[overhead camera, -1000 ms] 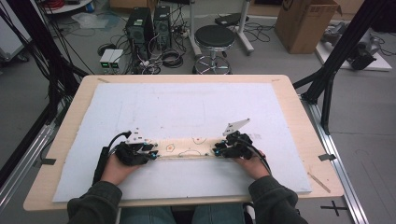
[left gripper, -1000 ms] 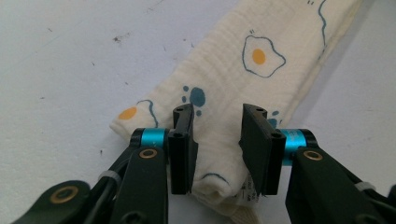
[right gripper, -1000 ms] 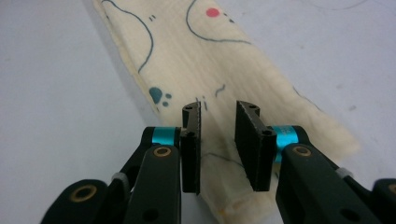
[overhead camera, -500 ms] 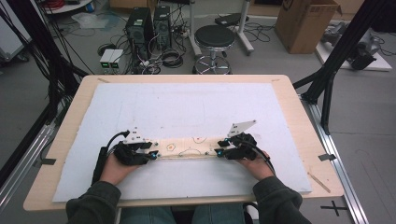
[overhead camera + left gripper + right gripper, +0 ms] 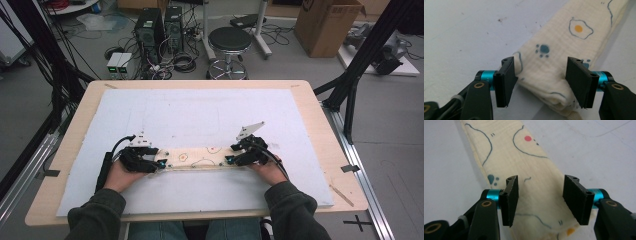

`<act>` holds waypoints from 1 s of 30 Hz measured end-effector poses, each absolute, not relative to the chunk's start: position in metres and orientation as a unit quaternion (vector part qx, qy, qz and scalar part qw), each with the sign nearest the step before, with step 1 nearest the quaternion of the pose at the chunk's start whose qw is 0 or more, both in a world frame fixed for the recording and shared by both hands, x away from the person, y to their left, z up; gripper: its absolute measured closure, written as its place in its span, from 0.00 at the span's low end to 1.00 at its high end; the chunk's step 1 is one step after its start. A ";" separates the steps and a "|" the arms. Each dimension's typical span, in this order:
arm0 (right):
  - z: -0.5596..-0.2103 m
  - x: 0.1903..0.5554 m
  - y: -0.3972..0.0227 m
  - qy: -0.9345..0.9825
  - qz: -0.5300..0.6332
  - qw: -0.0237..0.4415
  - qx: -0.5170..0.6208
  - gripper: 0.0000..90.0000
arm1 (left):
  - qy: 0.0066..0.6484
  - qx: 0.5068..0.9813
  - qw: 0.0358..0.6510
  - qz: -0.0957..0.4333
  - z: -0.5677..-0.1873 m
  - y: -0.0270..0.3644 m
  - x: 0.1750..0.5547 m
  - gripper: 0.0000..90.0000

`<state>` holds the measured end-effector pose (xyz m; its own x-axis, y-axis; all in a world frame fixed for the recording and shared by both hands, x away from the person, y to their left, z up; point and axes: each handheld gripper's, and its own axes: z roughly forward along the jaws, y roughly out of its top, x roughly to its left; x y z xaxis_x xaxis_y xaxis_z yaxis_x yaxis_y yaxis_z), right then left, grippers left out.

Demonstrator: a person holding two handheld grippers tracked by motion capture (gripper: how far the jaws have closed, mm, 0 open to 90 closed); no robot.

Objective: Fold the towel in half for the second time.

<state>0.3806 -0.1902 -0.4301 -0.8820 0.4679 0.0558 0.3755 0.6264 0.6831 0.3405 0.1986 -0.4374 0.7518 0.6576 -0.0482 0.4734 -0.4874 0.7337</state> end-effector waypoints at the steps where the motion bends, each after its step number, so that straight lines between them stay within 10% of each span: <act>1: -0.430 0.380 -0.193 0.900 0.363 0.064 0.233 0.51 | 0.334 0.852 0.386 0.115 -0.439 0.199 0.341 0.43; 15: -0.415 0.385 -0.216 0.861 0.429 0.064 0.266 0.47 | 0.359 0.810 0.447 0.123 -0.416 0.216 0.348 0.46; 30: -0.434 0.411 -0.220 0.867 0.363 -0.009 0.340 0.76 | 0.395 0.834 0.379 0.072 -0.434 0.204 0.372 0.68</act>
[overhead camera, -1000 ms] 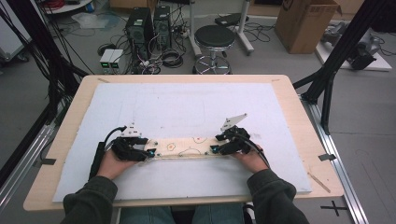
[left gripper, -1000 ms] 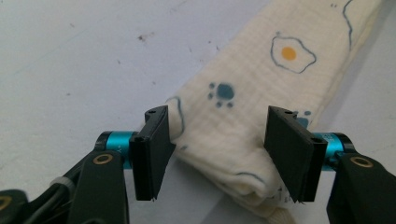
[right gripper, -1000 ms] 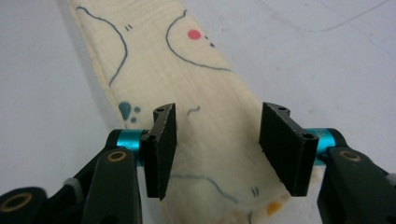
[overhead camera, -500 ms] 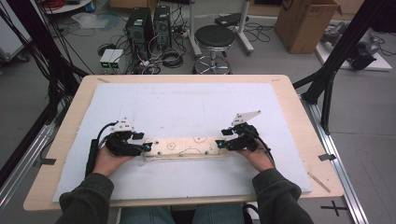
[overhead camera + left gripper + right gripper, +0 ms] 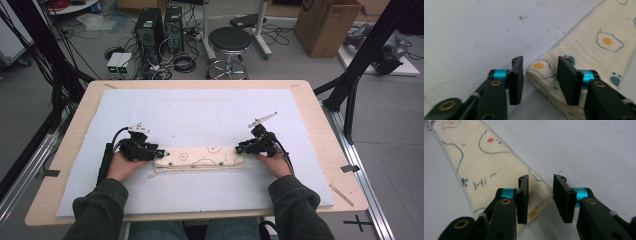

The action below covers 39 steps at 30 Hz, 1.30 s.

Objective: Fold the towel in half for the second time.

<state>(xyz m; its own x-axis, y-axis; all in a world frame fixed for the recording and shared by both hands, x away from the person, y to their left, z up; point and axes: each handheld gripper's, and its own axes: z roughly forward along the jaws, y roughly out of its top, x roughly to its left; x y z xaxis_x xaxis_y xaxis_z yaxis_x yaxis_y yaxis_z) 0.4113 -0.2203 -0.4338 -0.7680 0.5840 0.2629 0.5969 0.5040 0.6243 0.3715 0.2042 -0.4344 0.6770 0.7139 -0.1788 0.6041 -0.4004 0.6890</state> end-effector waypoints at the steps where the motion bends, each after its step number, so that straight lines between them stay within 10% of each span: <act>1: -0.434 0.411 -0.219 -0.868 -0.363 0.009 -0.339 0.80 | 0.395 0.833 0.381 0.071 -0.435 0.203 0.371 0.72; 5: -0.432 0.410 -0.217 -0.873 -0.363 0.006 -0.327 0.90 | 0.385 0.835 0.386 0.072 -0.433 0.201 0.370 0.89; 17: -0.413 0.432 -0.213 -0.863 -0.371 -0.059 -0.337 0.90 | 0.421 0.787 0.430 0.136 -0.426 0.201 0.391 0.91; 39: -0.403 0.426 -0.222 -0.826 -0.427 -0.064 -0.361 0.42 | 0.410 0.787 0.435 0.148 -0.411 0.204 0.379 0.50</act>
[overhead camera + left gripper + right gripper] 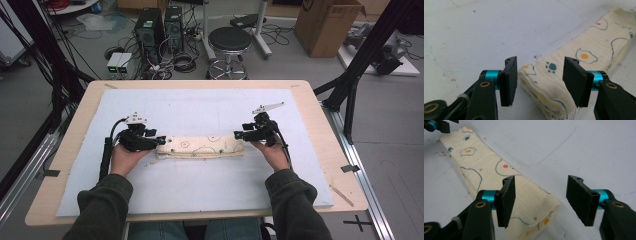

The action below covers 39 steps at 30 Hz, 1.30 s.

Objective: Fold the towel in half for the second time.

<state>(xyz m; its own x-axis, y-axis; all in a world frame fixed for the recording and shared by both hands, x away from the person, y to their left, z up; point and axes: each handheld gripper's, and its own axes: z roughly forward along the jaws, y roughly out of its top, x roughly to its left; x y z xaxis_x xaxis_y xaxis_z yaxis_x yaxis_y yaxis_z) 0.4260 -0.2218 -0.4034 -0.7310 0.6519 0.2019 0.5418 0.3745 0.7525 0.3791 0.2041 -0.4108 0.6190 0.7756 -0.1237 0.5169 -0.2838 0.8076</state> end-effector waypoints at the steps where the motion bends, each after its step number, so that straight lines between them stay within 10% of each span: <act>1: -0.402 0.425 -0.223 0.826 0.429 0.069 0.359 0.41 | 0.412 0.784 0.440 0.148 -0.410 0.204 0.377 0.49; 39: -0.391 0.374 -0.255 0.807 0.456 0.103 0.360 0.18 | 0.381 0.786 0.451 0.184 -0.397 0.229 0.320 0.37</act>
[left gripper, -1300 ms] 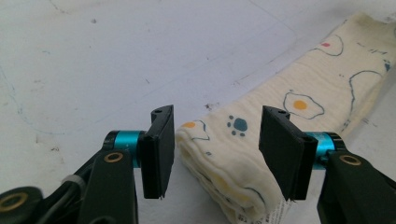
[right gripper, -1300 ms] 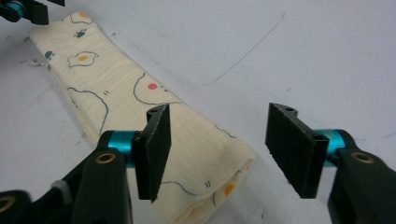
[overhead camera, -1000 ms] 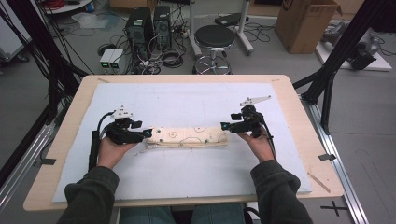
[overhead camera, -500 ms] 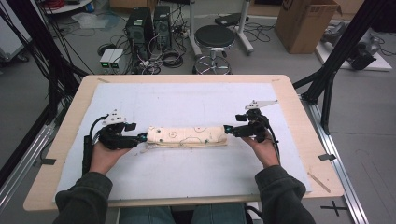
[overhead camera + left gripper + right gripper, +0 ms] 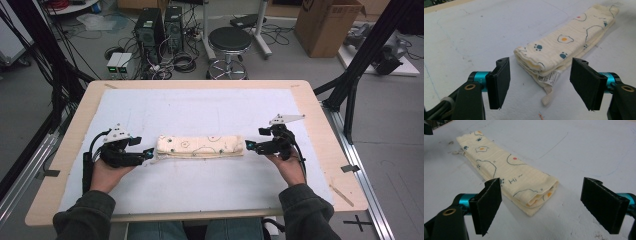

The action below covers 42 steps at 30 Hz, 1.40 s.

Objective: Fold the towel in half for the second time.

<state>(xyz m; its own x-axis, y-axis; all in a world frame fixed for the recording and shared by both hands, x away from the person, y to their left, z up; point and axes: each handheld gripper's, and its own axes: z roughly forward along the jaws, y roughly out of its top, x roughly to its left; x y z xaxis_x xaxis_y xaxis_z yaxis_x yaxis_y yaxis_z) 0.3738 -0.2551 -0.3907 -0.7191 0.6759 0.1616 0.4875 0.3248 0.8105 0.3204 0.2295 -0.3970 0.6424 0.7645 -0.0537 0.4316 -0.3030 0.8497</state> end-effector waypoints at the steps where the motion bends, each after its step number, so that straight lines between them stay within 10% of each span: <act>1: -0.391 0.372 -0.256 0.806 0.457 0.102 0.361 0.18 | 0.380 0.786 0.451 0.186 -0.398 0.230 0.319 0.37; 42: -0.409 0.324 -0.298 0.798 0.453 0.117 0.379 0.14 | 0.373 0.791 0.445 0.194 -0.414 0.245 0.271 0.33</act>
<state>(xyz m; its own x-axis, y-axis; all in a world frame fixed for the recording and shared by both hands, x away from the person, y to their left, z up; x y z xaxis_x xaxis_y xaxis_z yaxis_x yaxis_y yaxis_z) 0.3241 -0.2985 -0.4089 -0.6848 0.7117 0.1566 0.4988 0.3011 0.8128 0.2713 0.2446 -0.4137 0.6462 0.7628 -0.0247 0.4174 -0.3261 0.8482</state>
